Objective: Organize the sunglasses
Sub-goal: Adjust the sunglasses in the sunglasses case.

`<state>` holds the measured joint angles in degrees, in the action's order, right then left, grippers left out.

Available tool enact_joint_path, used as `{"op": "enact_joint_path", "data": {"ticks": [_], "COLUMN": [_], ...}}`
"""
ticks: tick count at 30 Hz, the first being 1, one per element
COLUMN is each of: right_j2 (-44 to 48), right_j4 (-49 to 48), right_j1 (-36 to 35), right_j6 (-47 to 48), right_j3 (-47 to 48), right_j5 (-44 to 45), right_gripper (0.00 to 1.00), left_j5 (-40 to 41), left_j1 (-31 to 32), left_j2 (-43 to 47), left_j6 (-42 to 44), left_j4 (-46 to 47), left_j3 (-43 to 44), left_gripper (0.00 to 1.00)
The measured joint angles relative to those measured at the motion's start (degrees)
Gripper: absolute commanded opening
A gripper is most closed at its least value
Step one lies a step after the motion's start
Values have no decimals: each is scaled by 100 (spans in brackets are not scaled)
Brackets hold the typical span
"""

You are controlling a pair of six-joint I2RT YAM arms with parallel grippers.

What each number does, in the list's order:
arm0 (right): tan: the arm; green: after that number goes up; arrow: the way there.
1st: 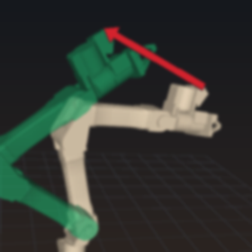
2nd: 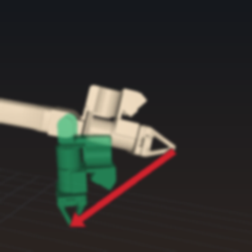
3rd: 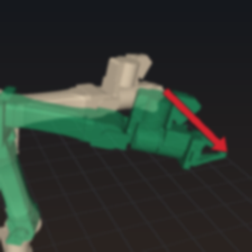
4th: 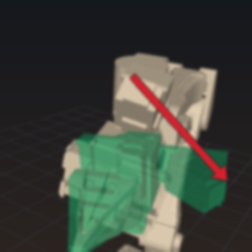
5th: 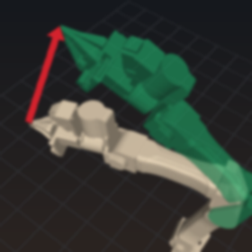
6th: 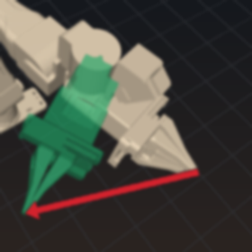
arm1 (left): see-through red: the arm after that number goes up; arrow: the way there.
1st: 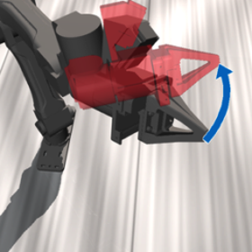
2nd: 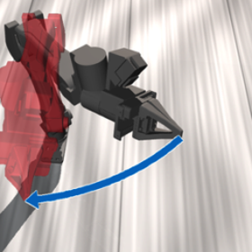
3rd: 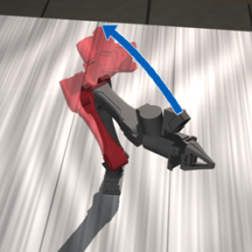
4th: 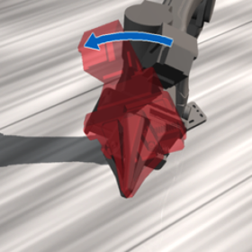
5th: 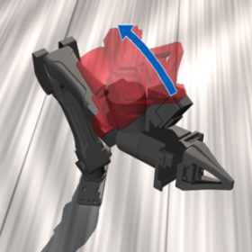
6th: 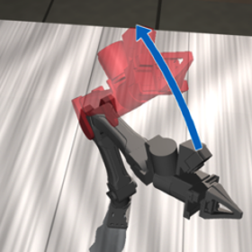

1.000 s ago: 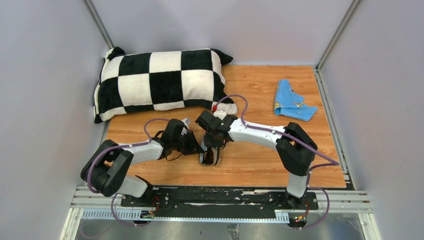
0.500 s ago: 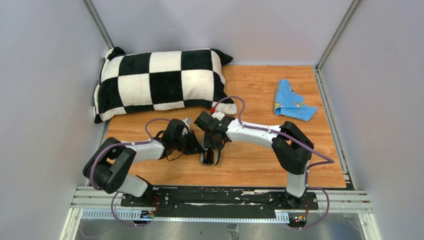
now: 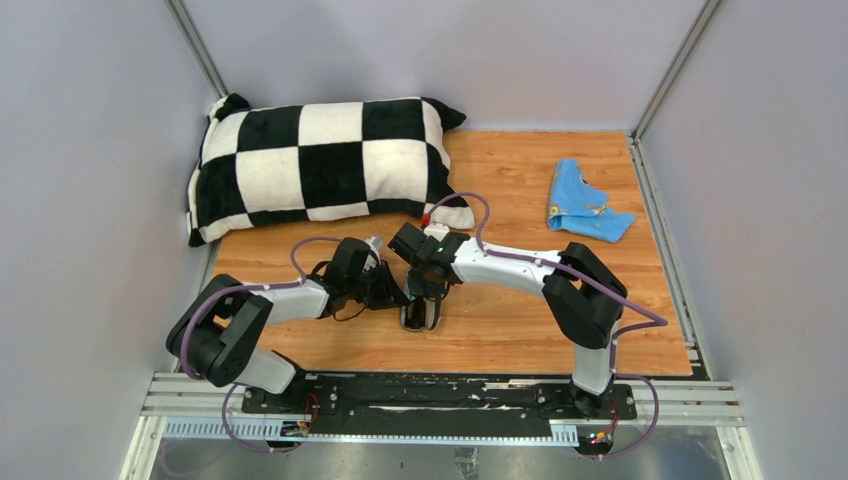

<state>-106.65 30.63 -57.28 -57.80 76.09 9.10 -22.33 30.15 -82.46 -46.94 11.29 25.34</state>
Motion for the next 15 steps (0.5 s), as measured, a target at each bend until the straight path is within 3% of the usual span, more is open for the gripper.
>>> {"op": "enact_joint_path", "data": {"ticks": [15], "right_j2": [4], "right_j4": [-157], "right_j1": [2], "right_j6": [164], "right_j3": [-96], "right_j5": [151], "right_gripper": [22], "left_j5": [-20], "left_j1": [0], "left_j2": [0], "left_j6": [44], "left_j4": [11], "left_j3": [-4], "left_gripper": [7]}}
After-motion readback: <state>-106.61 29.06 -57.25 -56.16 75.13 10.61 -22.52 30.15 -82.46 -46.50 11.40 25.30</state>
